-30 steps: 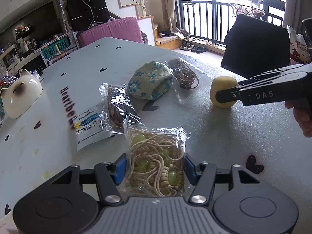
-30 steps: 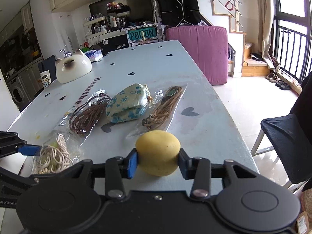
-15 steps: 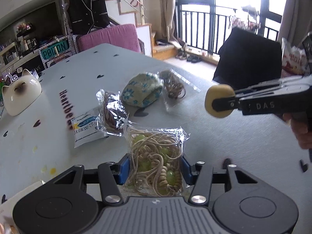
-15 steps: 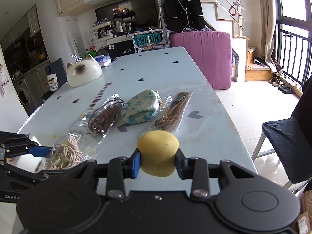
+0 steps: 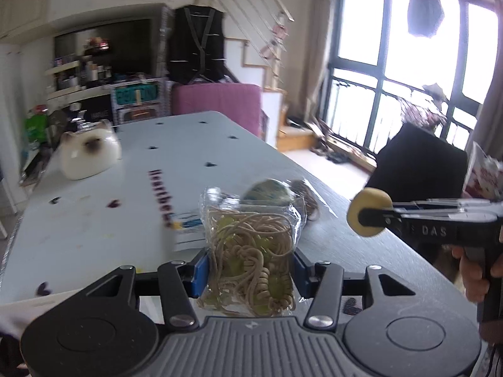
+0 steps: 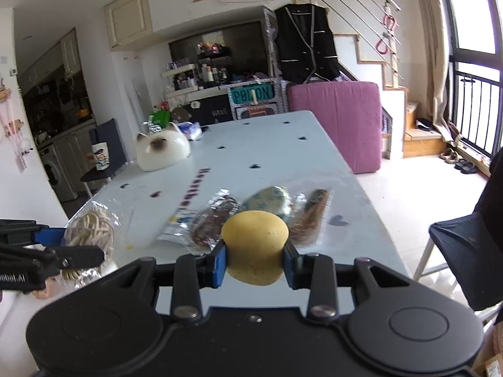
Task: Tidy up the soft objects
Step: 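Carry the bag of cords and the yellow ball with both tools to the white box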
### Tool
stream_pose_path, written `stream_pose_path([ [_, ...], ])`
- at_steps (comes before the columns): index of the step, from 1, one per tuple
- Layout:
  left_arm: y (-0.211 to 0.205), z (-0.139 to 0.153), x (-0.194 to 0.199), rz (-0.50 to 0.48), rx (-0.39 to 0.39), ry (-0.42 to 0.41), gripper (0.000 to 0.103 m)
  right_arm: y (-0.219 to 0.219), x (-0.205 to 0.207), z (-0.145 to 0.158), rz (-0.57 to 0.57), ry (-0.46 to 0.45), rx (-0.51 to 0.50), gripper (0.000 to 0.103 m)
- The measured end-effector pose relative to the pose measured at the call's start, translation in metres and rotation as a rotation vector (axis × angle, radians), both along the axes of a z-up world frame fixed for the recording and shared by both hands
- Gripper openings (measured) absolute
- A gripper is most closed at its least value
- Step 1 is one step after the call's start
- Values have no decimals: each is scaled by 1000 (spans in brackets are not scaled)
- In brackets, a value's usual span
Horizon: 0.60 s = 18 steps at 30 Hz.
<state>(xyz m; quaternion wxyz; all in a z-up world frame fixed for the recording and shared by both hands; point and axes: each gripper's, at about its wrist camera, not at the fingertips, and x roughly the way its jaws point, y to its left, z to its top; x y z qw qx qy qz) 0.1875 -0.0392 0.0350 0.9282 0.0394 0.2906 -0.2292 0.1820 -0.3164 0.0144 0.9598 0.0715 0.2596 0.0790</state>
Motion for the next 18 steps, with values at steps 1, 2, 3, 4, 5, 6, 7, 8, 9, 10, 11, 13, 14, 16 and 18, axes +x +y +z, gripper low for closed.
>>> stream_pose_path([
  [1, 7, 3, -2, 17, -9, -1, 53, 5, -1, 2, 10, -3, 3, 37],
  [2, 15, 6, -4, 34, -14, -4, 53, 12, -1, 4, 22, -7, 6, 37],
  [3, 23, 8, -6, 53, -16, -8, 53, 19, -2, 5, 34, -10, 8, 37],
  [4, 30, 10, -7, 72, -16, -12, 53, 26, -2, 7, 48, -12, 11, 37],
  [5, 37, 12, -9, 91, -17, -15, 53, 33, -3, 7, 62, -12, 13, 37],
  [6, 45, 13, -11, 111, -18, -16, 53, 40, -3, 8, 77, -12, 17, 37],
  [7, 53, 14, -12, 129, -18, -16, 53, 47, -3, 9, 91, -10, 22, 37],
  [8, 60, 14, -14, 145, -16, -17, 53, 55, -4, 9, 104, -9, 25, 37],
  [9, 68, 15, -15, 162, -16, -16, 53, 62, -4, 9, 119, -7, 27, 37],
  [10, 75, 15, -16, 179, -17, -13, 53, 69, -4, 9, 132, -5, 28, 37],
  [11, 83, 14, -17, 196, -22, -9, 53, 76, -4, 9, 145, -2, 29, 37],
  [13, 97, 13, -18, 229, -31, 0, 53, 91, -2, 8, 172, 8, 31, 37],
  [14, 104, 12, -18, 246, -32, 3, 53, 98, -1, 7, 184, 15, 33, 37],
  [16, 118, 9, -18, 281, -33, 13, 53, 111, 1, 5, 210, 29, 37, 37],
  [18, 132, 6, -17, 310, -48, 31, 53, 125, 1, 2, 238, 38, 37, 37],
])
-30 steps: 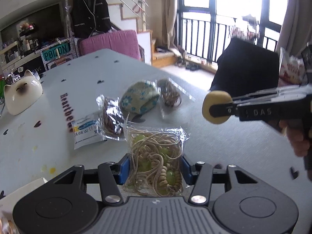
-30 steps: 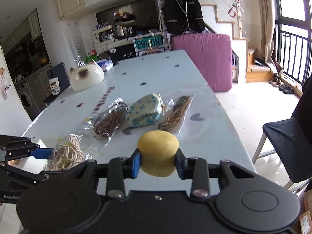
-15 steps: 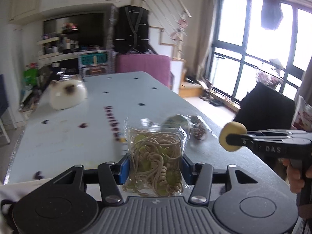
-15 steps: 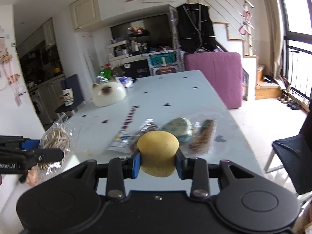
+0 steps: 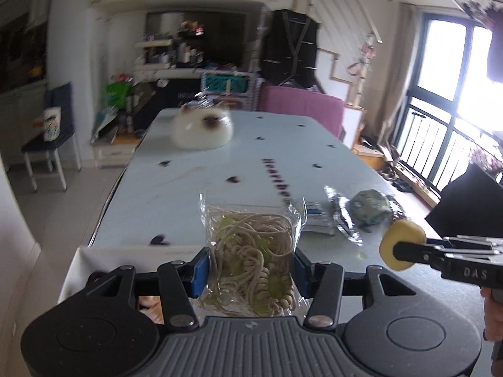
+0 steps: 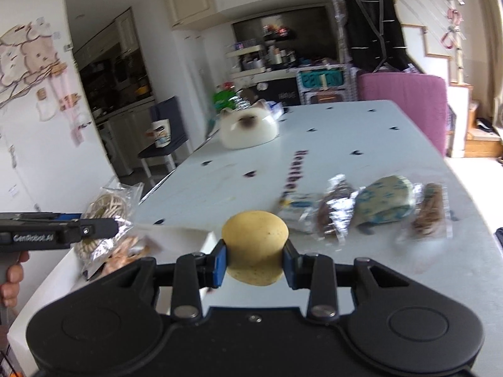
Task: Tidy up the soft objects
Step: 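Carry the bag of cords and the yellow ball with both tools to the white box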
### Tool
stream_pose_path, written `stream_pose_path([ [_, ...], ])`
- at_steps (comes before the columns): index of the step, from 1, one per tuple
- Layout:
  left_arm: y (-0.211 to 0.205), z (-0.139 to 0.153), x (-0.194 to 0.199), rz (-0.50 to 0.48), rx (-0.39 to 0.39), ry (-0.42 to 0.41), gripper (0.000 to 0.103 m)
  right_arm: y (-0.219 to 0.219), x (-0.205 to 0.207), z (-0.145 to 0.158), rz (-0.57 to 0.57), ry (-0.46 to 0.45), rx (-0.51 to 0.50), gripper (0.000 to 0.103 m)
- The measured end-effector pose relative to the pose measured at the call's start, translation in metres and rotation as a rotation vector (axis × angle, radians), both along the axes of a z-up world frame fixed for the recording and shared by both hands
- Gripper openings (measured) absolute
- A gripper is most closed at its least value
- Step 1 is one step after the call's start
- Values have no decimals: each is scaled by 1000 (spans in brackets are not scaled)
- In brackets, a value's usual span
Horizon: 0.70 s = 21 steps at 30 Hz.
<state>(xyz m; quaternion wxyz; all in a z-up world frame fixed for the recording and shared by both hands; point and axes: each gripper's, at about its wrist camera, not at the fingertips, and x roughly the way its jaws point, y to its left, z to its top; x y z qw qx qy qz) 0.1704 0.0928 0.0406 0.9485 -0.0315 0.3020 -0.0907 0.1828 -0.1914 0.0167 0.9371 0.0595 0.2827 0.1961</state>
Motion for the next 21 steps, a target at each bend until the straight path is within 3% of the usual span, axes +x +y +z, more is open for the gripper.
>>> stream_pose_path([
  [6, 26, -21, 8, 34, -122, 90, 53, 31, 2, -6, 63, 27, 0, 37],
  [13, 20, -57, 22, -6, -219, 179, 53, 50, 5, -9, 117, 40, -14, 37],
  [18, 21, -81, 43, 17, -208, 245, 54, 61, 6, -11, 159, 54, -39, 37],
  [21, 30, -83, 49, 34, -198, 234, 54, 70, 10, -13, 181, 66, -44, 37],
])
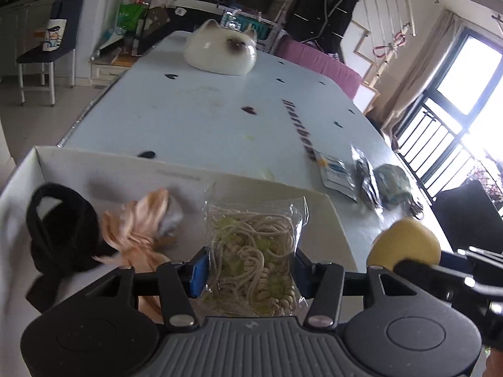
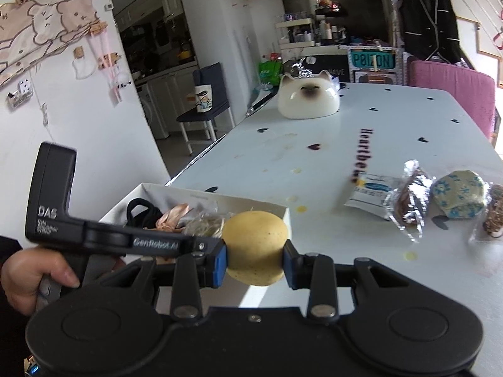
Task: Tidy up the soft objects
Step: 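Carry the bag of cords and the yellow ball with both tools to the white box, then open the right tool to drop the yellow ball while the left tool releases the bag into the box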
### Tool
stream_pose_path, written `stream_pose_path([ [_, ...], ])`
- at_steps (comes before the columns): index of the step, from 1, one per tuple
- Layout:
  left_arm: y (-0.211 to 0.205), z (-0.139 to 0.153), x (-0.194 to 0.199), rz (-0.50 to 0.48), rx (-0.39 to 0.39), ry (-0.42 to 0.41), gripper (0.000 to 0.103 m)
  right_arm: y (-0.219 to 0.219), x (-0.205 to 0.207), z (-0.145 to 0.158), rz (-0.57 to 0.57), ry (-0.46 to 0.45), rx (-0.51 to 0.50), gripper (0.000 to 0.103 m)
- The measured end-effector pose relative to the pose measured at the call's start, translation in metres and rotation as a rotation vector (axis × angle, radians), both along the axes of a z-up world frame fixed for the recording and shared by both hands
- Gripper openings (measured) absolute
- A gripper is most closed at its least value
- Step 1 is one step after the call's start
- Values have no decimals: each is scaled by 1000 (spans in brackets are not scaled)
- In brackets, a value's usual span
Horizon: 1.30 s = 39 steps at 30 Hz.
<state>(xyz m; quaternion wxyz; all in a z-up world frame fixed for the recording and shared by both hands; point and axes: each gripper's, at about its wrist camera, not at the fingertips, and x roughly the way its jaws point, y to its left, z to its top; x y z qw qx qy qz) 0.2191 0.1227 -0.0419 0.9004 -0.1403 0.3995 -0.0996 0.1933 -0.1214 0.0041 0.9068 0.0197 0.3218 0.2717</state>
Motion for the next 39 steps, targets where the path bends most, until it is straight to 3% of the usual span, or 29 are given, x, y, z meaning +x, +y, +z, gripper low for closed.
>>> stream_pose_path([
  [5, 6, 3, 4, 20, 57, -12, 55, 18, 12, -7, 20, 26, -13, 37],
  [12, 17, 2, 6, 32, 5, 3, 57, 41, 19, -20, 88, 23, -111, 39],
  [23, 7, -2, 8, 20, 80, 30, 64, 49, 17, -24, 129, -10, -168, 45],
  [25, 8, -2, 8, 23, 71, 33, 65, 49, 14, -22, 130, -39, -175, 54],
  [27, 12, -2, 8, 32, 52, 40, 65, 50, 13, -21, 97, -84, -220, 74],
  [31, 15, -3, 9, 41, 51, 49, 68, 42, 13, -17, 119, -91, -197, 73],
  [34, 14, -3, 10, 41, 54, 57, 74, 40, 12, -14, 120, -103, -208, 73],
  [39, 13, 0, 9, 43, 33, 70, 92, 33, 9, -11, 115, -99, -194, 73],
])
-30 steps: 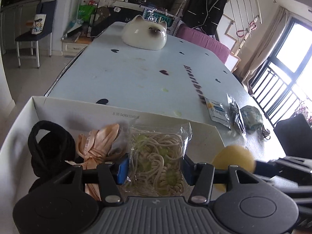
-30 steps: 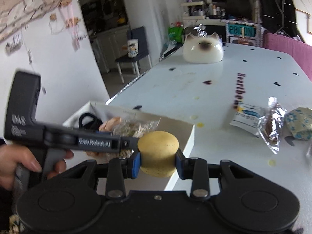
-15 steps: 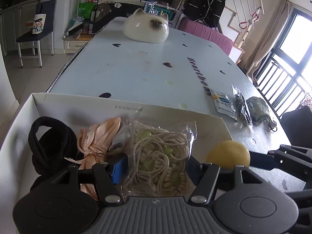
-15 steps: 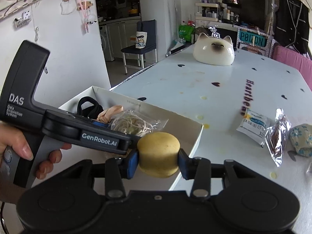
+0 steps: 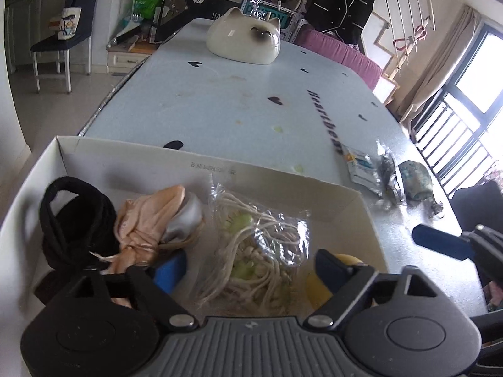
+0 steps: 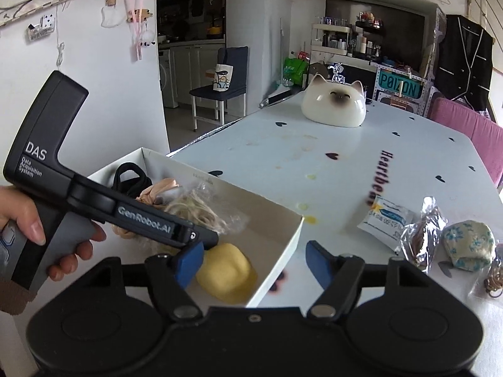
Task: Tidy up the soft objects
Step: 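Open the right tool to drop the yellow ball while the left tool releases the bag into the box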
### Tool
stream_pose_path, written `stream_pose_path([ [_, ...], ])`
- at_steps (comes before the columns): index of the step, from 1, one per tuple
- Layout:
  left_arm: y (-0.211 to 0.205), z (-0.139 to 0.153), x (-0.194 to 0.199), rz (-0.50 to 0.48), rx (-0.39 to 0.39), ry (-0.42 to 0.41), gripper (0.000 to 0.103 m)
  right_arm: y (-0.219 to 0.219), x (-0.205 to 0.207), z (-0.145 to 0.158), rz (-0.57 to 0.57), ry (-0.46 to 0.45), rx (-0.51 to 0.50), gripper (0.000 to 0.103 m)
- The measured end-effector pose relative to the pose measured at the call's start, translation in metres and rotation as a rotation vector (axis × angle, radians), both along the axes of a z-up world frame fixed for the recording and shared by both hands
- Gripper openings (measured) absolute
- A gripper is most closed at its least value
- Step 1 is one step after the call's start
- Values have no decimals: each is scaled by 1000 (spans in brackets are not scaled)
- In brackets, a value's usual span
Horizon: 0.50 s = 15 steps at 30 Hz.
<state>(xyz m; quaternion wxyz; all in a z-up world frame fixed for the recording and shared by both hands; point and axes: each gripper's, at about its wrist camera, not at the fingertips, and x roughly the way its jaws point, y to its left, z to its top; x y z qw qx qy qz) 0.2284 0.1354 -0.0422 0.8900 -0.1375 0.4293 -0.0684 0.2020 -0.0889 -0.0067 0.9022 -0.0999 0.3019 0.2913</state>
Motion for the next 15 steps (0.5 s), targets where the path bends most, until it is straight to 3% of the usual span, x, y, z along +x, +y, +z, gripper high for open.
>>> stream_pose_path([
  [3, -1, 5, -4, -13, -34, -5, 93, -4, -4, 0, 4, 7, 3, 73],
  [15, -15, 30, -29, -51, -10, -61, 94, -13, -27, 1, 13, 18, 20, 73],
])
